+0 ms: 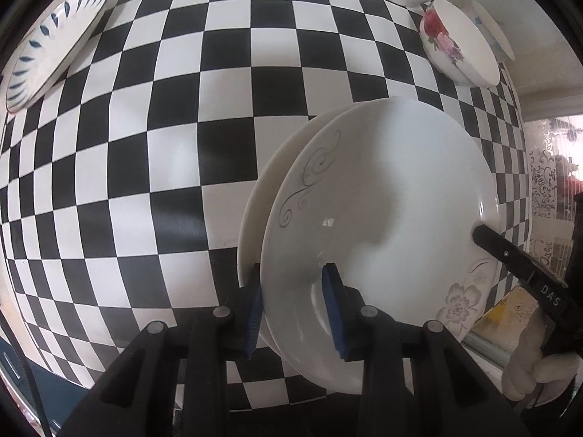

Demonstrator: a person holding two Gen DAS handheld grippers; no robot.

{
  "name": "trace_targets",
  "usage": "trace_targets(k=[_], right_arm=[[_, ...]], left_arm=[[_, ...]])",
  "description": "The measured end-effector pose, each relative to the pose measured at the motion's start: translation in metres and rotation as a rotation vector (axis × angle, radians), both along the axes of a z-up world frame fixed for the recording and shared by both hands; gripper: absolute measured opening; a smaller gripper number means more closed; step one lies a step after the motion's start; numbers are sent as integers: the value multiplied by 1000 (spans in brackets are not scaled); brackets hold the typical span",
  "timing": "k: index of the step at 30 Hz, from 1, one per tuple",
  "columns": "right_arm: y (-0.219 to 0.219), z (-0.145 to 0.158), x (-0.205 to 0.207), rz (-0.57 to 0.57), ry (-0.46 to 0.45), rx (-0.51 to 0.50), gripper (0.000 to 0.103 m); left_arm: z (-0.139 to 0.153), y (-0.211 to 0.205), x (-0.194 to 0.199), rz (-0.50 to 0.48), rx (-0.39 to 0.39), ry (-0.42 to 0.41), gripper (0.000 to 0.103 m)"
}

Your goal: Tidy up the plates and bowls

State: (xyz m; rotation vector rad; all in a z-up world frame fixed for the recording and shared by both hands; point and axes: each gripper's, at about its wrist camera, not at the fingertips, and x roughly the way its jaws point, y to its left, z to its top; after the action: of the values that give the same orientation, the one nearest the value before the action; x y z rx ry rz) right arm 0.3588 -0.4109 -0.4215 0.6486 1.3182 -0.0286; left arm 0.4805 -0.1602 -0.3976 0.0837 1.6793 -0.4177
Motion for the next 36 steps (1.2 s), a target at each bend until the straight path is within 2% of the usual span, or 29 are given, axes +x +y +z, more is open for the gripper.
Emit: trace_targets(k=[12,21,24,33,34,35,36], right_arm=[[-8,-1,-2,-28,27,47,14],[-2,5,2,3,76,-19,14],[8,6,4,45,85,-41,14],[19,7,12,81,125,-100,14],[21,8,13,85,137,-105,22],[21,8,14,85,149,-105,40],[23,8,15,82,160,-107,52]], left_arm=[[-2,17,4,69,-39,107,29],[8,4,1,36,20,107,29],[11,-2,1,10,99,82,29],[28,1,5,9,78,41,29],[32,2,6,10,79,21,29],[36,4,6,11,82,5,29],[42,11,5,11,87,-16,29]])
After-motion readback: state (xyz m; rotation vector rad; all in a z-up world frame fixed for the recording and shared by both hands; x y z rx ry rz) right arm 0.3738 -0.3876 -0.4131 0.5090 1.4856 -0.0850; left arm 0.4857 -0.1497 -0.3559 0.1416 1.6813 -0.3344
